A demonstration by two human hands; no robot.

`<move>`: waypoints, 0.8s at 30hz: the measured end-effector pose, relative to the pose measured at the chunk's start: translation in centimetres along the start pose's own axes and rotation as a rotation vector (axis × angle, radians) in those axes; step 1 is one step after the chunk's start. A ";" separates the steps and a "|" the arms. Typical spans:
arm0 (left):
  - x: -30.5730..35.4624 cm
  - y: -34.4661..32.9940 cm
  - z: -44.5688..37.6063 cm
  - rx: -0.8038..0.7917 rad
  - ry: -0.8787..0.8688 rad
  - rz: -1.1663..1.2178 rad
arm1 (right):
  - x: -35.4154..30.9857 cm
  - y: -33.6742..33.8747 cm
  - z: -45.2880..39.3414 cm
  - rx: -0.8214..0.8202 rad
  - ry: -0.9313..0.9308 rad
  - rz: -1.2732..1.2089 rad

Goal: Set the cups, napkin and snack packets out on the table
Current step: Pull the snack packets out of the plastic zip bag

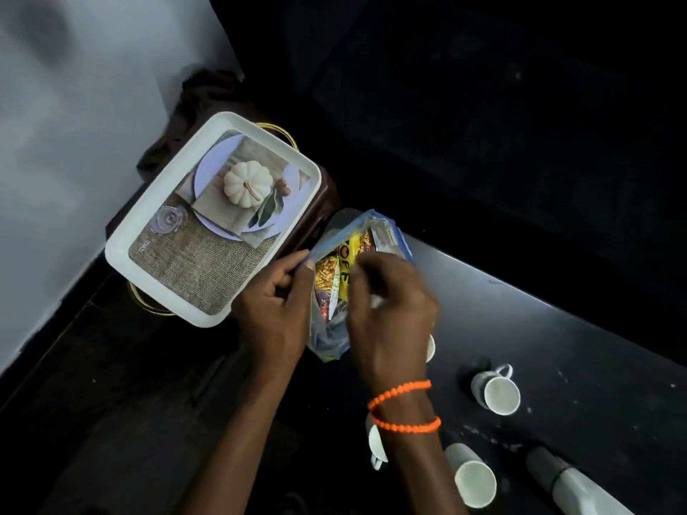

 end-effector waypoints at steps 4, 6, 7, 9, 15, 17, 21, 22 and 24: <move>0.5 -0.2 0.2 0.032 0.009 0.023 | 4.3 -6.8 -1.5 -0.488 -0.407 0.338; 0.6 -0.2 0.1 0.033 0.015 0.014 | 6.6 -8.9 -1.7 -0.539 -0.561 0.354; 0.6 -0.3 0.0 0.028 0.015 0.009 | 7.2 -9.6 -1.7 -0.530 -0.584 0.351; 0.7 -0.5 -0.1 0.019 0.015 0.005 | 7.8 -10.7 -1.9 -0.466 -0.546 0.353; 1.0 0.0 -0.6 0.105 0.016 0.003 | 5.0 -8.6 -2.0 -0.367 -0.332 0.366; 1.1 0.3 -0.9 0.165 0.015 0.013 | 2.4 -5.8 -1.9 -0.346 -0.210 0.279; 0.8 1.1 -1.5 0.219 0.019 -0.003 | -3.0 3.0 -2.0 -0.264 0.217 0.082; 0.7 1.2 -1.7 0.222 0.026 -0.012 | -3.6 5.2 -2.1 -0.220 0.282 0.025; 0.7 1.4 -1.9 0.223 0.031 -0.016 | -2.9 8.8 -2.8 -0.092 0.265 -0.105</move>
Point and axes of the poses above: each hand's wrist, its own z-axis away from the middle knuckle, its own y-axis out of the back of the hand, x = y × z, the point moved 5 cm from there along -z, towards the middle knuckle, and after that the axes turned 4 degrees about z, right-handed, at the moved point
